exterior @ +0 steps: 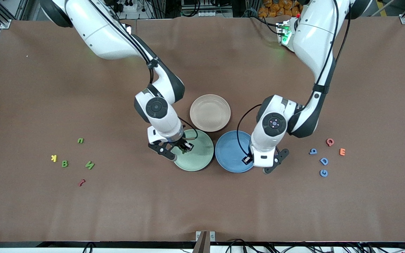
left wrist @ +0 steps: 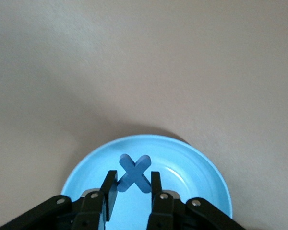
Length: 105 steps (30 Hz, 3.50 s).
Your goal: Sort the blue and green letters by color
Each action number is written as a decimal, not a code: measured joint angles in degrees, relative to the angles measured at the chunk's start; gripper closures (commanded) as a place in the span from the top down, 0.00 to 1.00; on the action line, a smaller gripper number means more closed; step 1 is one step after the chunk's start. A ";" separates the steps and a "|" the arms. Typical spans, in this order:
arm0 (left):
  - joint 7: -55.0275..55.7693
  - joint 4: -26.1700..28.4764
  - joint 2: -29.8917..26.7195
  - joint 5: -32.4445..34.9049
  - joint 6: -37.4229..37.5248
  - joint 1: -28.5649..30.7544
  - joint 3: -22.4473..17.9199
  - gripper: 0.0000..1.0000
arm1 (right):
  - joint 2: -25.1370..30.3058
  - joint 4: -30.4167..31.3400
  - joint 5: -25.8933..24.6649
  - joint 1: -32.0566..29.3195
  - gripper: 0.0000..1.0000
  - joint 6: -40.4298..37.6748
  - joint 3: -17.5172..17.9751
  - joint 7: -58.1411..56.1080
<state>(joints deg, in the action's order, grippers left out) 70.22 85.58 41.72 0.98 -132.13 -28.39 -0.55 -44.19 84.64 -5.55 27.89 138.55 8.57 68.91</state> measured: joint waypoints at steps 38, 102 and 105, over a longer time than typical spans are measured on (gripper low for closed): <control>-42.48 18.77 -8.56 0.35 -7.85 13.71 -0.25 1.00 | 4.16 -5.61 0.00 -5.39 1.00 -15.11 -0.99 -10.96; -66.76 25.89 -8.50 -1.08 -11.57 26.54 0.75 1.00 | 19.35 21.10 4.38 -34.95 0.98 -4.29 -2.85 -48.18; -66.74 25.60 -7.93 -1.33 -11.57 26.52 0.82 1.00 | 19.13 23.16 4.37 -34.95 0.96 -1.01 -3.11 -48.25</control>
<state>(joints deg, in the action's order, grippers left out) 3.48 111.19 33.79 -0.35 -143.70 -1.87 0.28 -25.07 107.80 -1.17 -7.06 137.54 5.45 20.66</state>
